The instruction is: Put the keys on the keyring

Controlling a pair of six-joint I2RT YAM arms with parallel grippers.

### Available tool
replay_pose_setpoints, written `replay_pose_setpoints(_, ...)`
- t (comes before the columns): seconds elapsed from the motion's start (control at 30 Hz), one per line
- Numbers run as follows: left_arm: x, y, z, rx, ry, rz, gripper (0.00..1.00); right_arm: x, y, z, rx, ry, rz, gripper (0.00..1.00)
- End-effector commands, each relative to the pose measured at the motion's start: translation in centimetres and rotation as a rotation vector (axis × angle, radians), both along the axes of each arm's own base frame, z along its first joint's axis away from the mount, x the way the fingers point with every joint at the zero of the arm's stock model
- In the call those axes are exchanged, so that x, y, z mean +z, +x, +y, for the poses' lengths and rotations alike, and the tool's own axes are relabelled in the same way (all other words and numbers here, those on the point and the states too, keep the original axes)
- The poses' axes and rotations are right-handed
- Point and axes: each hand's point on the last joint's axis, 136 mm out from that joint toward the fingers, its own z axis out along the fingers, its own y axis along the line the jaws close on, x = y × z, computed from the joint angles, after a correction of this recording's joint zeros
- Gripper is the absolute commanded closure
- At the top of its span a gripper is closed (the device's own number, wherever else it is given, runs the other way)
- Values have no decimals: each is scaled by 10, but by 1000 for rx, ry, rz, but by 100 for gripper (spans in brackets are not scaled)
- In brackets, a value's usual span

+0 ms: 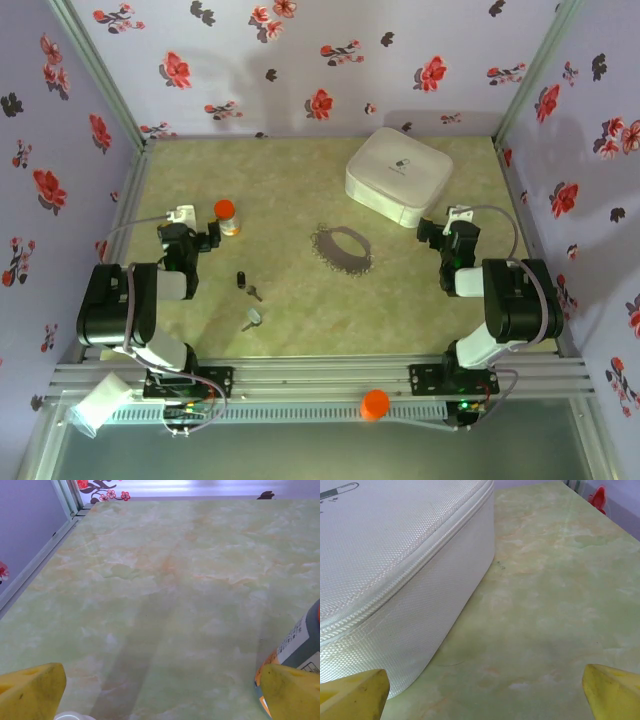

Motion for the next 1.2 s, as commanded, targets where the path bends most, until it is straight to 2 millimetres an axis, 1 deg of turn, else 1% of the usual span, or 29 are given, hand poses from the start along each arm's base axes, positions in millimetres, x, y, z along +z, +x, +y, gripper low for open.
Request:
replay_pose_setpoints(0.0, 8, 4, 0, -14, 11, -23, 0, 10, 6, -1, -2, 9, -37, 1)
replay_pose_setpoints(0.87, 9, 4, 3, -1, 4, -25, 0, 11, 6, -1, -1, 12, -37, 1)
replay_pose_setpoints(0.97, 9, 3, 3, 5, 4, -30, 0, 11, 6, -3, -17, 11, -41, 1)
replay_pose_setpoints(1.07, 14, -1, 10, 43, 8, -59, 0, 18, 2, -12, -69, 7, -59, 1)
replay_pose_setpoints(1.17, 29, -11, 14, 63, 14, -94, 0, 38, -4, -12, -68, 3, -76, 1)
